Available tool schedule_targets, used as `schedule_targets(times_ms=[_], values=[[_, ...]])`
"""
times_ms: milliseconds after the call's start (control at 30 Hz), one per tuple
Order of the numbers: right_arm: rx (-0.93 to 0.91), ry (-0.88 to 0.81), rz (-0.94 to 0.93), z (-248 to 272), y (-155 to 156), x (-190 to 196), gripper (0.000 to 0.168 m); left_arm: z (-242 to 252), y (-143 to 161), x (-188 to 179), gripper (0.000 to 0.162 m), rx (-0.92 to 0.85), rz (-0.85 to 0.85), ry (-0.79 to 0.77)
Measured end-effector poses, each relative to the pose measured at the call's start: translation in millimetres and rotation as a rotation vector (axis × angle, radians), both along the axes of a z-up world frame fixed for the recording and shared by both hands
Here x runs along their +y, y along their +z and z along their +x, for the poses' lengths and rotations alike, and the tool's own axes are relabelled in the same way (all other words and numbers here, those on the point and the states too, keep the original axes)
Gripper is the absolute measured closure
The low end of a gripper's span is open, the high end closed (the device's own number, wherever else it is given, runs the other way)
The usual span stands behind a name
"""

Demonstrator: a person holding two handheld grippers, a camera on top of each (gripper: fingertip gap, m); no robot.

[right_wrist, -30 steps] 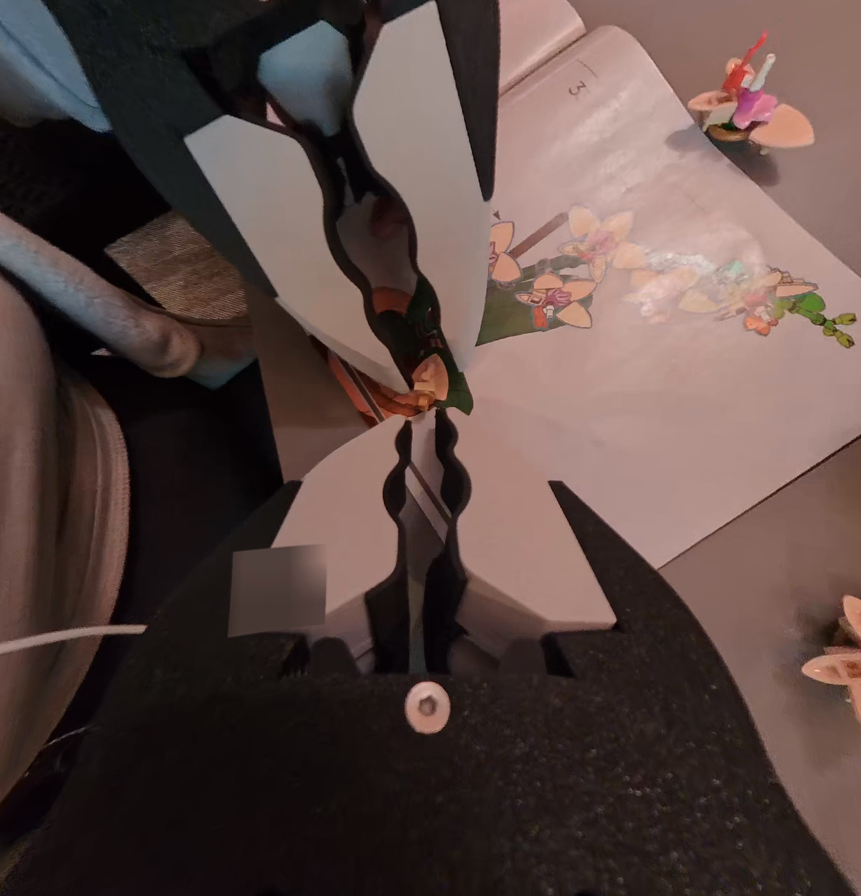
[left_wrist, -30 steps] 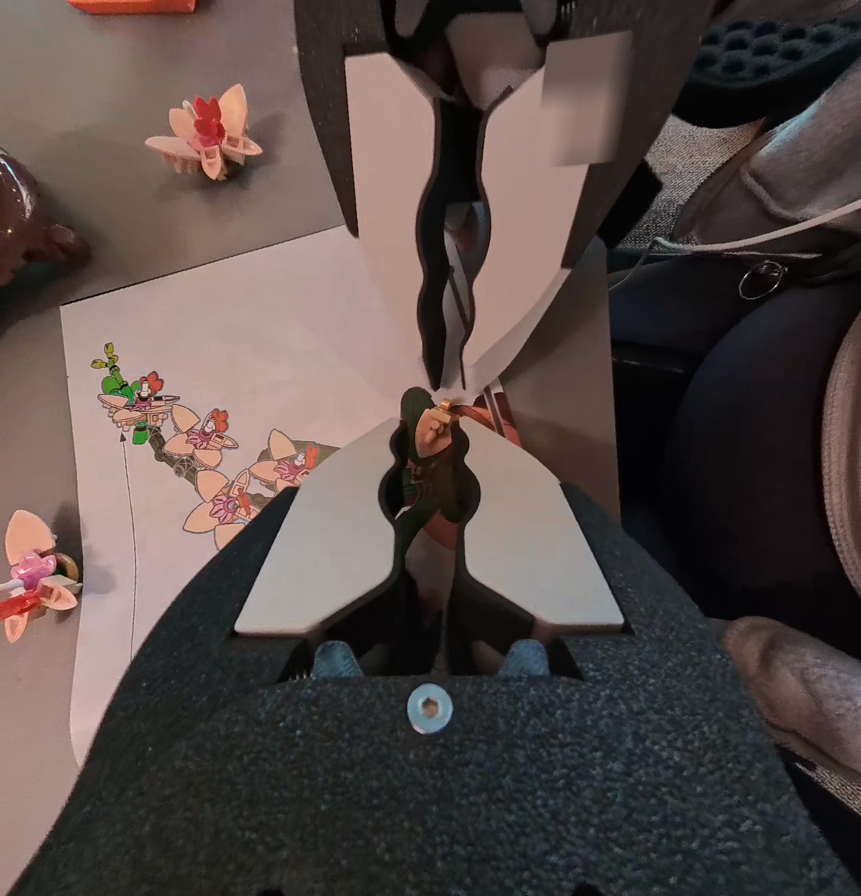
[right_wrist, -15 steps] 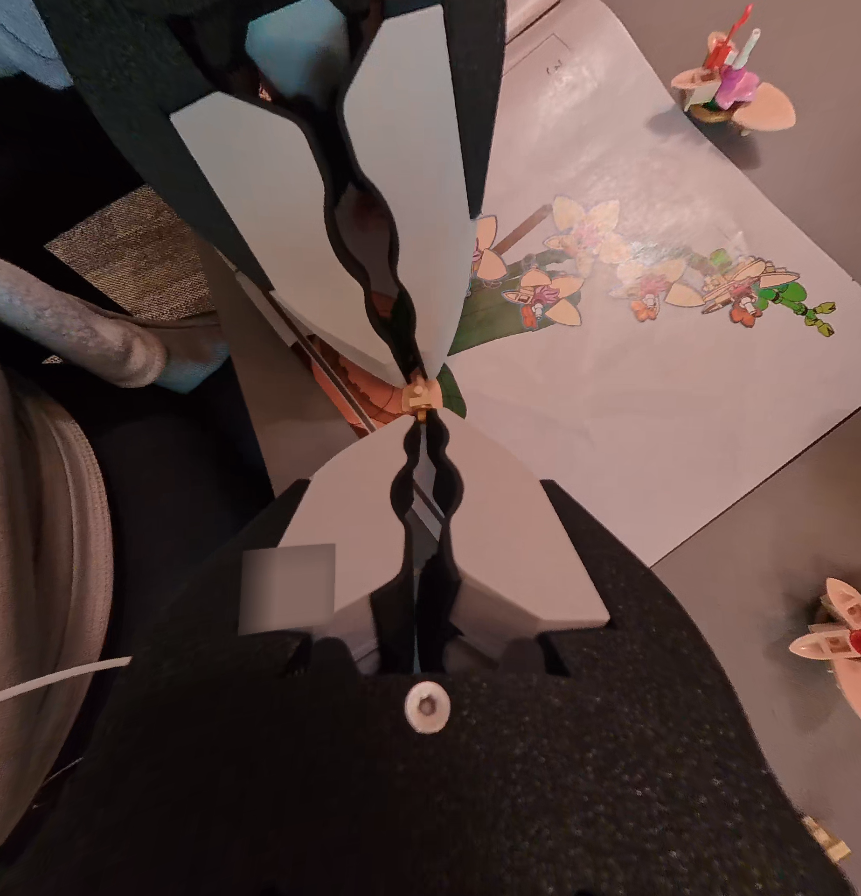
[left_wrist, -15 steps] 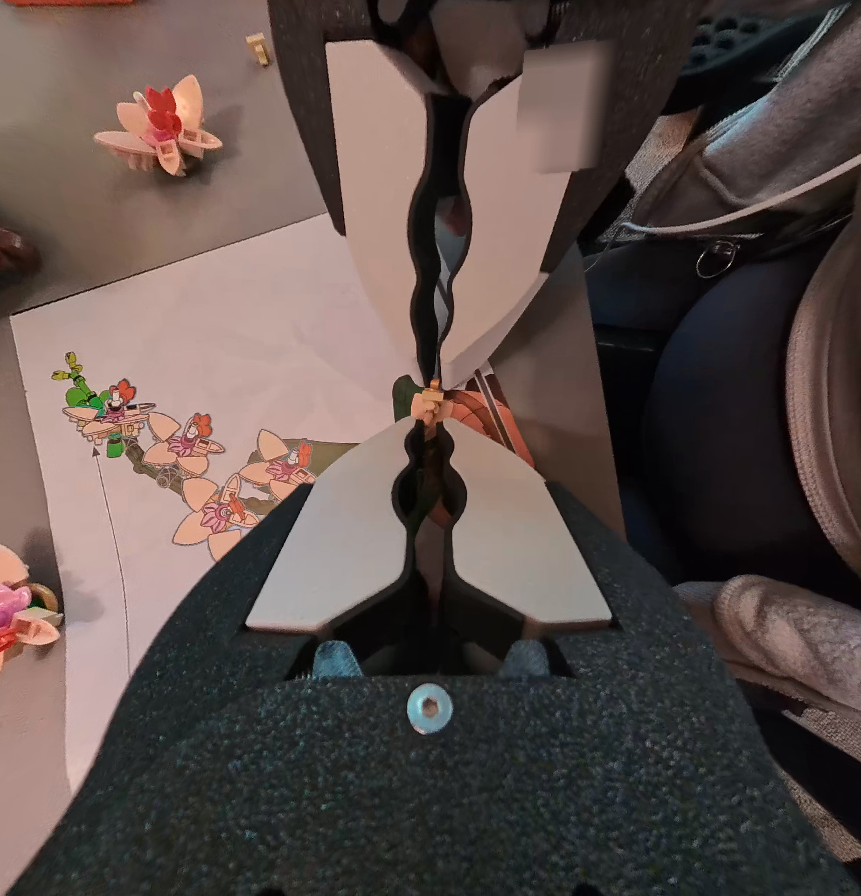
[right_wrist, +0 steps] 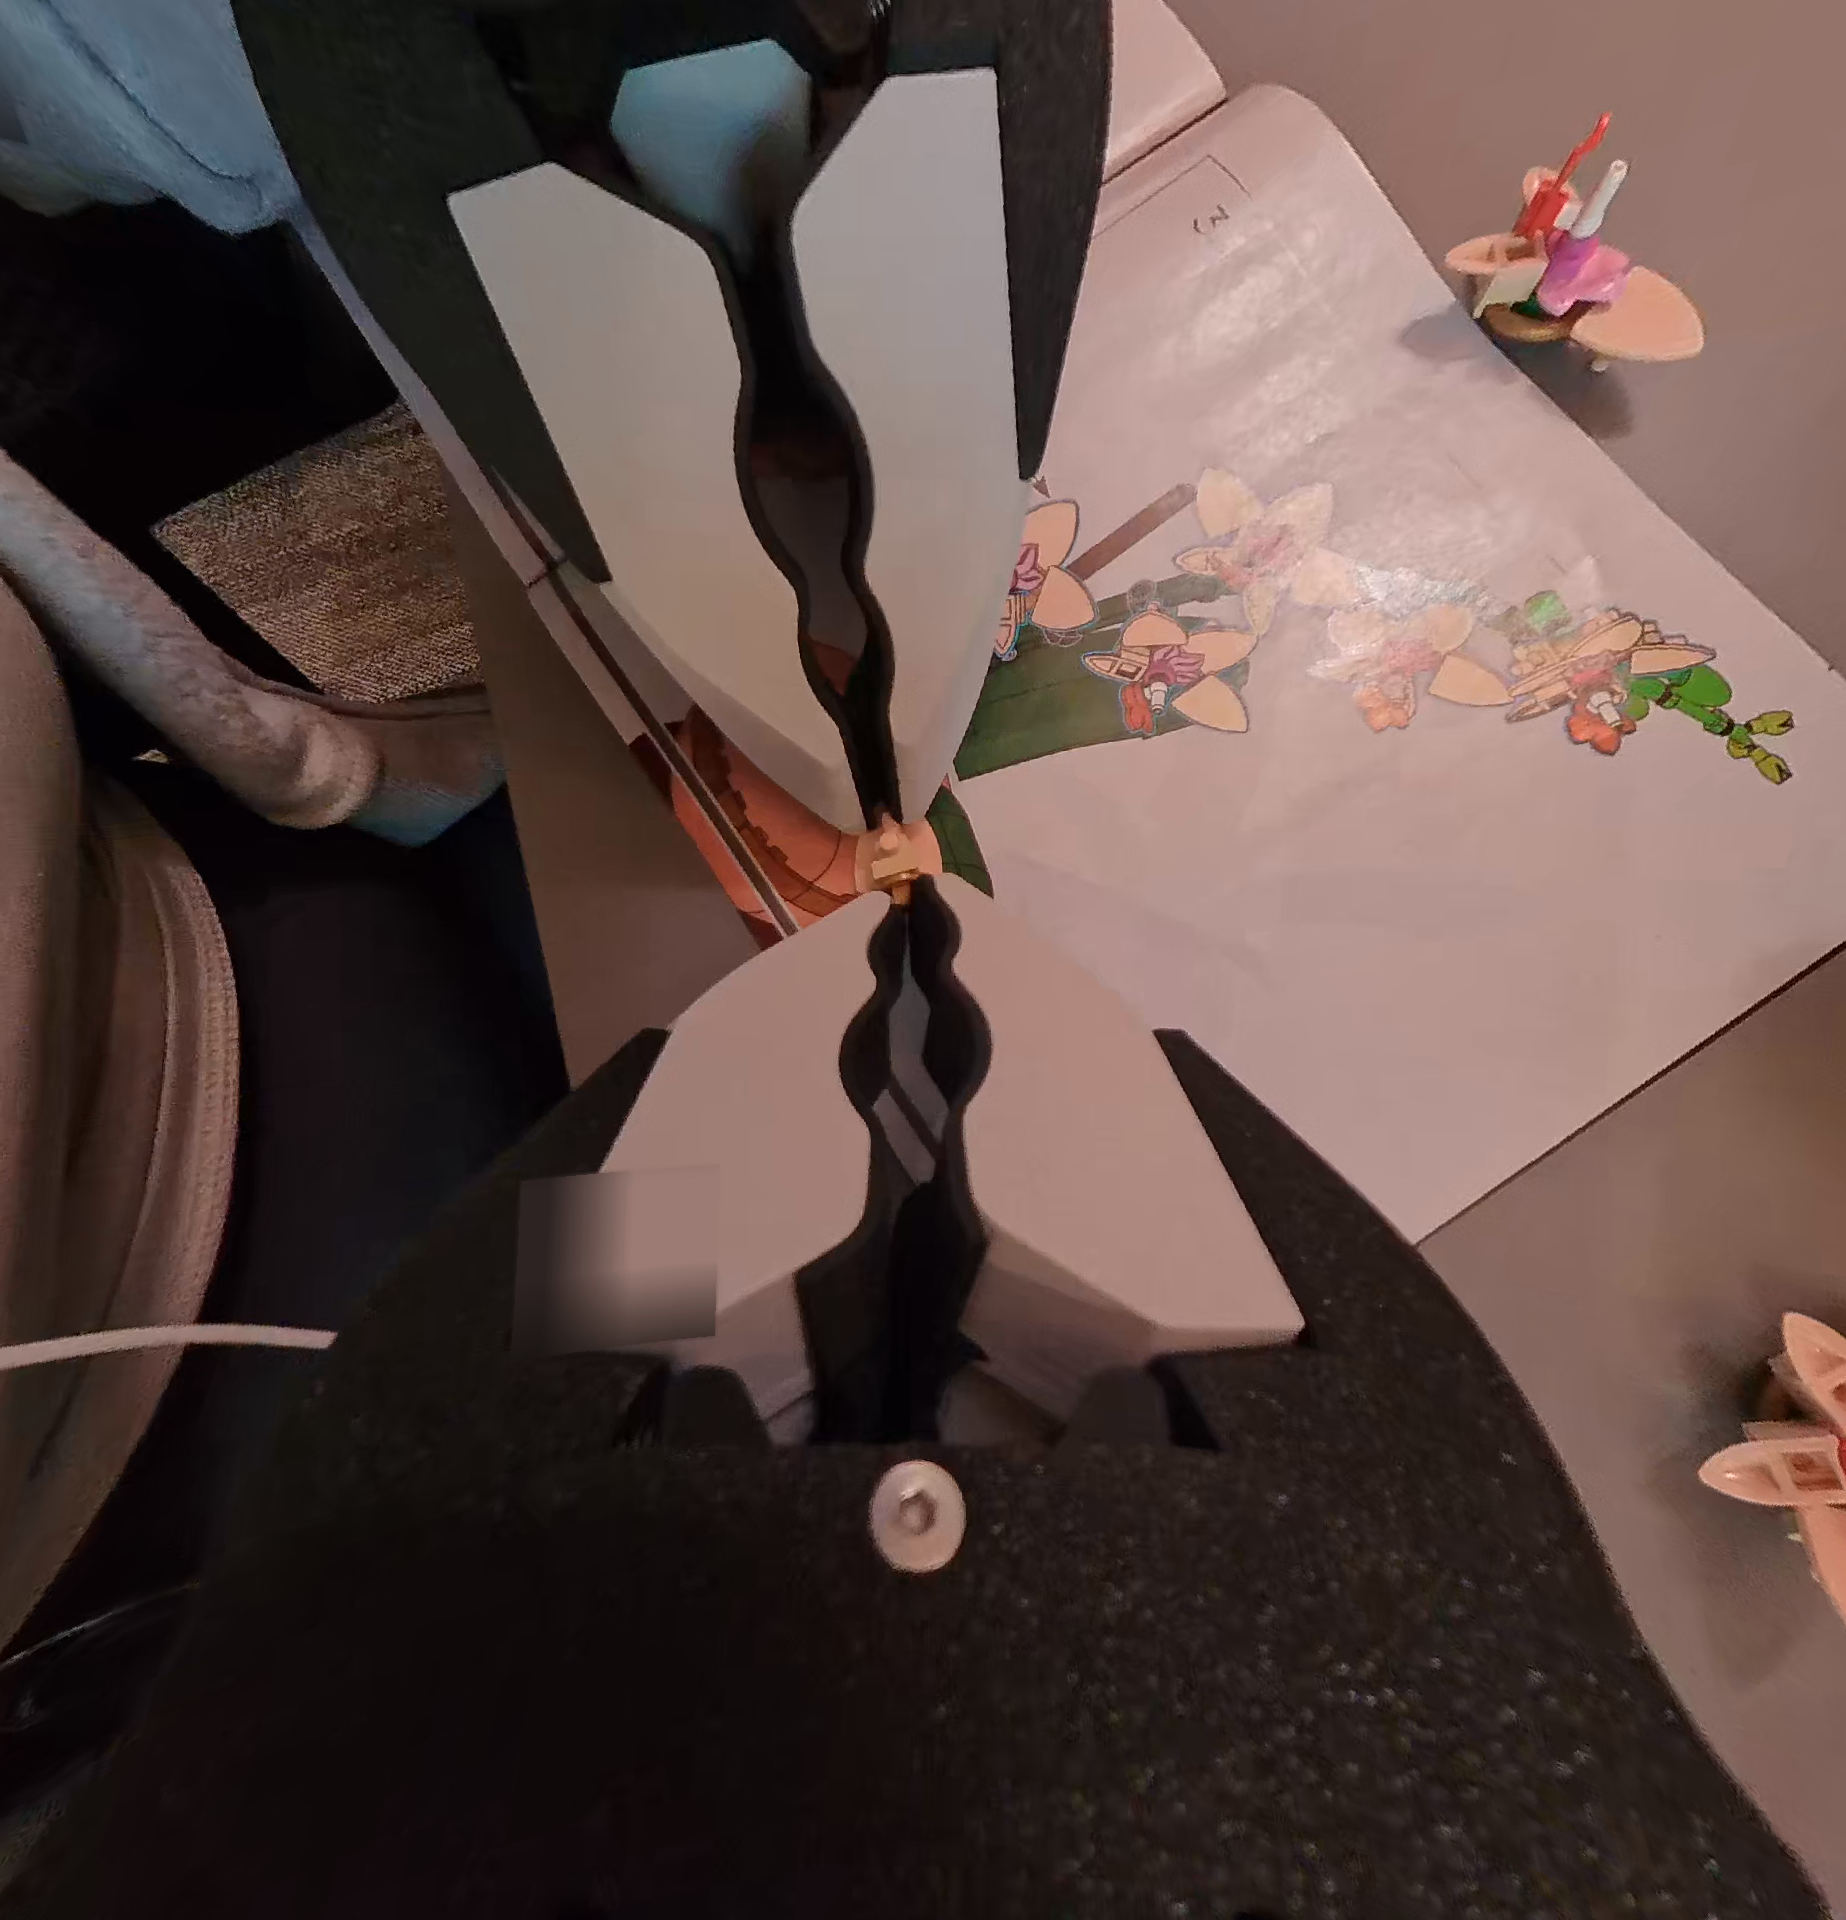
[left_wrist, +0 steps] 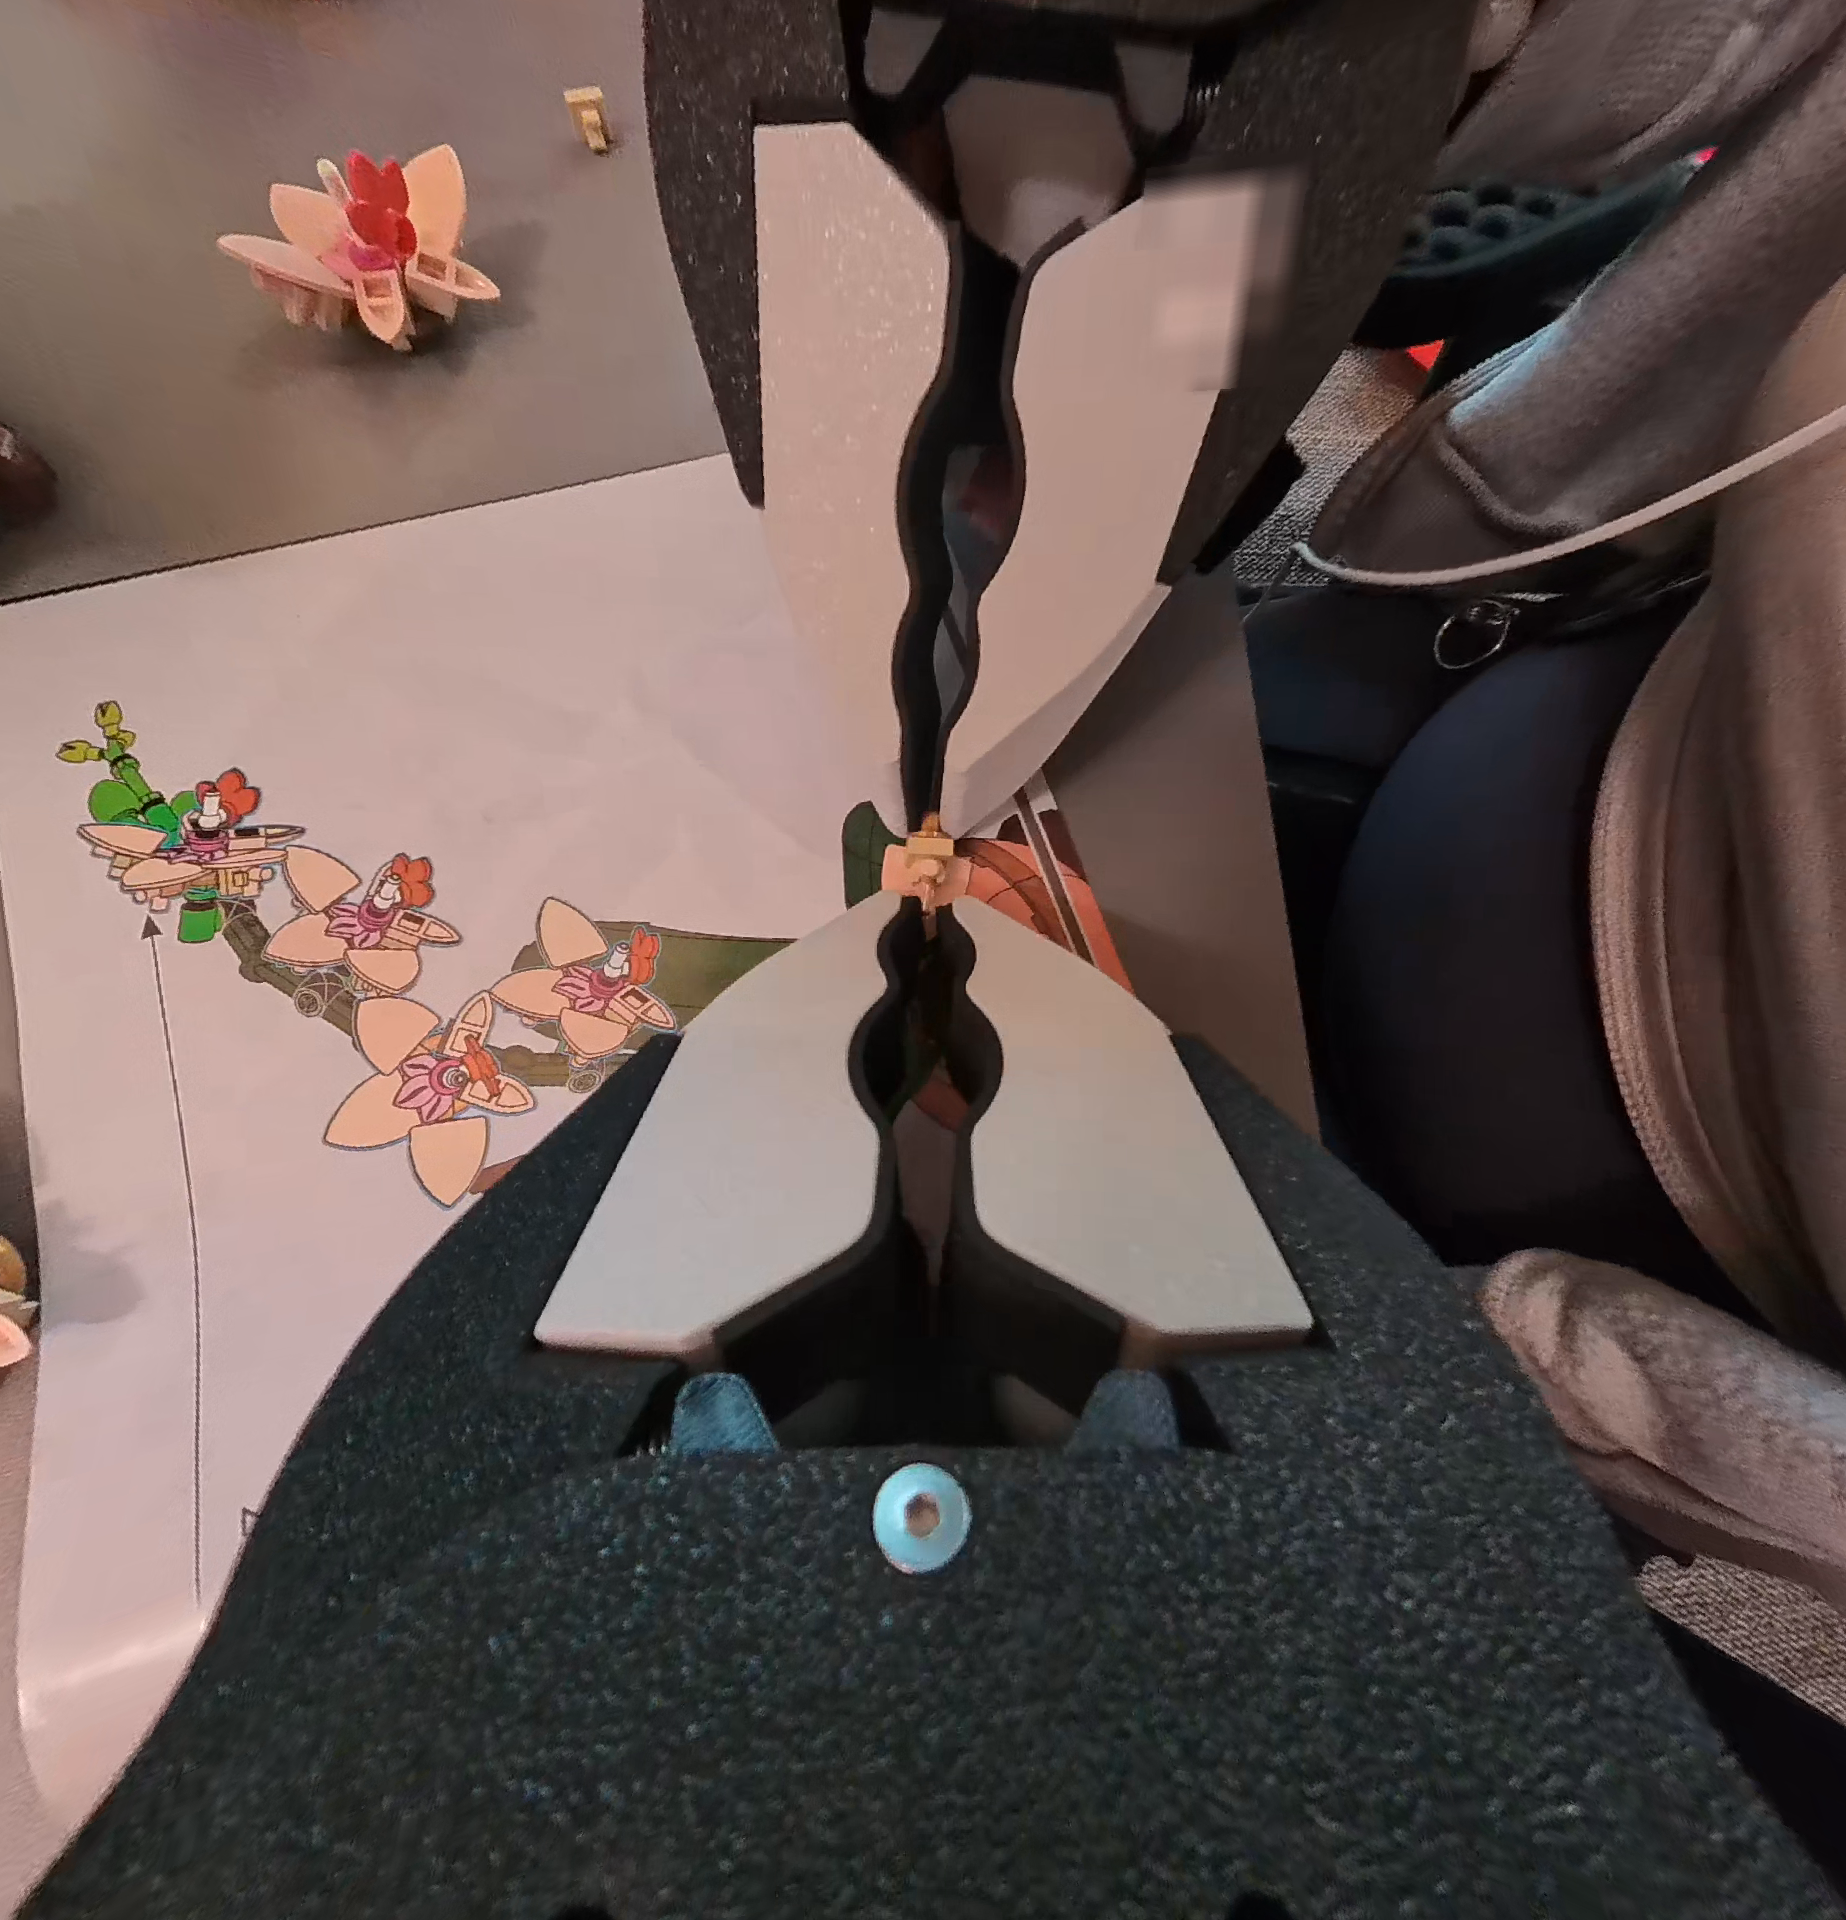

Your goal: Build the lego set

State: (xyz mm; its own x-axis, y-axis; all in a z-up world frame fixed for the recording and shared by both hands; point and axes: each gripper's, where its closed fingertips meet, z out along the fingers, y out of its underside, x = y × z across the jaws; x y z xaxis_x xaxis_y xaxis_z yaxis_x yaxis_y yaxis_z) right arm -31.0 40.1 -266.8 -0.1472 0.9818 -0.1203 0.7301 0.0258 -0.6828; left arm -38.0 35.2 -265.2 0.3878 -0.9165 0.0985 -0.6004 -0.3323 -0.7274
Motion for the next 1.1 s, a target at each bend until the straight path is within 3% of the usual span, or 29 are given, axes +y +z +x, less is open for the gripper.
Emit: schedule_targets(times_ms=[700, 767, 833, 967, 1100], values=[[-0.058, 0.026, 0.036, -1.7, 0.2, 0.7, 0.168, 1.0, 1.0, 1.4, 0.16, 0.01, -0.002, 0.047], [-0.059, 0.018, 0.015, -3.1, 0.0, 1.8, 0.168, 3.2, 3.2, 2.6, 0.146, -0.013, -0.017, 0.047], [-0.038, -0.04, 0.045, -6.8, 2.4, 15.3, 0.167, 3.3, 17.3, 6.7, 0.137, -0.078, -0.025, 0.082], [-0.033, -0.229, 0.087, -9.2, 4.8, 62.4, 0.167, -16.9, 57.2, 24.1, 0.132, -0.176, 0.145, 0.216], [-0.077, -0.315, 0.075, -7.4, -0.9, 79.8, 0.166, -25.6, 70.8, 24.4, 0.132, -0.208, 0.21, 0.291]])
